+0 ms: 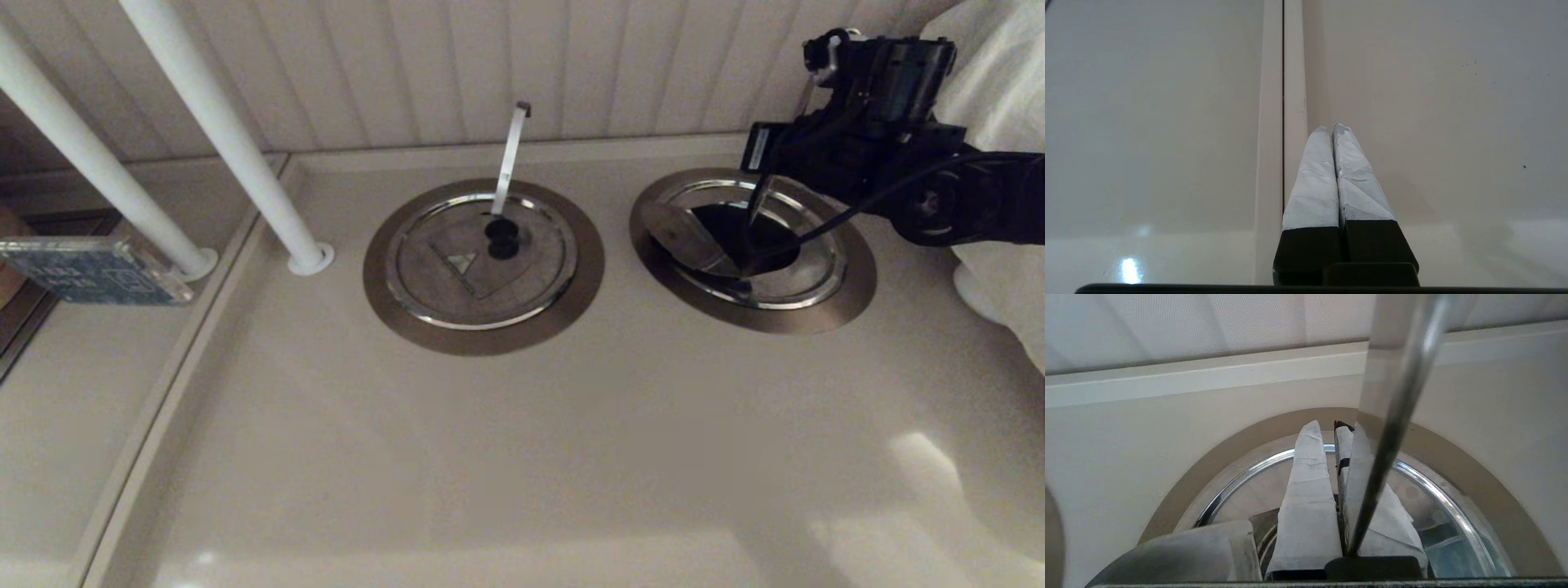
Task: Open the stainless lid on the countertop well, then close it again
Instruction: Stir with a spoon
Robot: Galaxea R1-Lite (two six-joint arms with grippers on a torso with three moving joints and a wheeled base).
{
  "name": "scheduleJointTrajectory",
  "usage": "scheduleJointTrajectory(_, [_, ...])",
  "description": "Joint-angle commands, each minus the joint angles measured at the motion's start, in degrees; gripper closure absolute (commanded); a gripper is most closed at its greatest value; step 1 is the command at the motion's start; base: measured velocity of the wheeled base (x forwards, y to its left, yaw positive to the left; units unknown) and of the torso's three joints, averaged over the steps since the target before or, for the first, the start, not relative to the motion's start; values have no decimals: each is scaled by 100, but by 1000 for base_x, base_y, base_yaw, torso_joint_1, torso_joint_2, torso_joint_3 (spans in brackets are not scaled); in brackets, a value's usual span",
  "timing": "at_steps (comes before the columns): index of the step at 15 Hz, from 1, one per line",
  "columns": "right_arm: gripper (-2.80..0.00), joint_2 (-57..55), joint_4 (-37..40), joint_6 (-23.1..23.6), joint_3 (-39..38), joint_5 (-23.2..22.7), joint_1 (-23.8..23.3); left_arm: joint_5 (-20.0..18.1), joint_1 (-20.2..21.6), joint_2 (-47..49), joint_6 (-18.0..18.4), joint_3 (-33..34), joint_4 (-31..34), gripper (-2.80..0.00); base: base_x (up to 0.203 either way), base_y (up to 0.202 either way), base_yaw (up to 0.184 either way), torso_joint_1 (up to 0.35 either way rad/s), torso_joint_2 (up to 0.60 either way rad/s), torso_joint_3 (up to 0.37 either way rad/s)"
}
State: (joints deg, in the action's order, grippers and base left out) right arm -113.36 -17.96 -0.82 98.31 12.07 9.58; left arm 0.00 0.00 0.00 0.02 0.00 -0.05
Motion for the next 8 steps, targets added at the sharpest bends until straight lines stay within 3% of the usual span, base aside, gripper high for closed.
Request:
scheduleJointTrajectory(1, [0, 283, 102, 3, -65, -6, -34, 0, 0, -8, 6, 0, -2, 0, 0, 0, 0, 0, 0, 0])
scheduleJointTrajectory(8, [0, 82, 51, 552, -96, -157, -586, 0, 0, -9, 3, 0, -4, 0, 0, 0, 0, 0, 0, 0])
